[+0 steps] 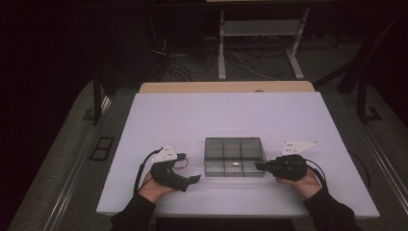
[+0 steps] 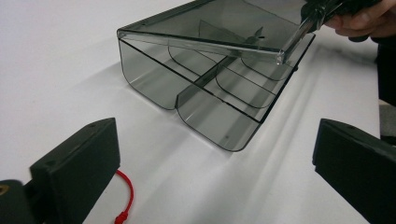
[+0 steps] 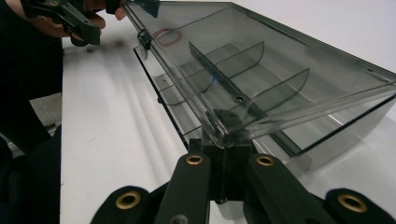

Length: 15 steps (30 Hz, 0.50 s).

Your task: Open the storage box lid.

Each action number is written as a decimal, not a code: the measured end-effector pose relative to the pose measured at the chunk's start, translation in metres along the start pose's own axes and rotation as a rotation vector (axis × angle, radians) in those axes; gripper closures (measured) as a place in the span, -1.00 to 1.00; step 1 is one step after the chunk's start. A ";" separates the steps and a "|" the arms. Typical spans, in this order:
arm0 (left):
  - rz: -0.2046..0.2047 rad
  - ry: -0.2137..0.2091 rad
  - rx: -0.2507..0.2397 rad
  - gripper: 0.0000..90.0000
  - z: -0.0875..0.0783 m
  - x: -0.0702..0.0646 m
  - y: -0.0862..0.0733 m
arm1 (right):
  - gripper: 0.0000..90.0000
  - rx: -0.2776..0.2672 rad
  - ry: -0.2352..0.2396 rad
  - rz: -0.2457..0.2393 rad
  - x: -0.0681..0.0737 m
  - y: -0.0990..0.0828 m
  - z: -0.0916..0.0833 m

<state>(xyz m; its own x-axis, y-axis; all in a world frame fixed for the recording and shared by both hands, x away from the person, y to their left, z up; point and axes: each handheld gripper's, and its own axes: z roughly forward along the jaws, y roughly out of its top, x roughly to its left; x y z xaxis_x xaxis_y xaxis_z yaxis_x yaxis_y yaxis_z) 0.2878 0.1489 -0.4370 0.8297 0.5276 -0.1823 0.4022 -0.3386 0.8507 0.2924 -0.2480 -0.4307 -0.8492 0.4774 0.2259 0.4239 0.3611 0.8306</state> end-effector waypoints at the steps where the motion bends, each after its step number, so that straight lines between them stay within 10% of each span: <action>1: -0.002 -0.002 -0.005 -1.00 0.000 0.000 0.000 | 0.98 -0.002 0.001 -0.002 0.000 0.001 0.001; 15: 0.005 0.002 0.002 -1.00 0.001 0.000 -0.001 | 0.98 -0.006 0.011 -0.003 -0.001 0.005 0.002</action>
<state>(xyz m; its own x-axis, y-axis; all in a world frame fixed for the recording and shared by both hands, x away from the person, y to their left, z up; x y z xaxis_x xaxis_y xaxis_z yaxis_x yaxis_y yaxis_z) 0.2880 0.1487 -0.4382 0.8310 0.5276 -0.1766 0.3984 -0.3428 0.8507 0.2959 -0.2444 -0.4278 -0.8539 0.4676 0.2286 0.4194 0.3579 0.8343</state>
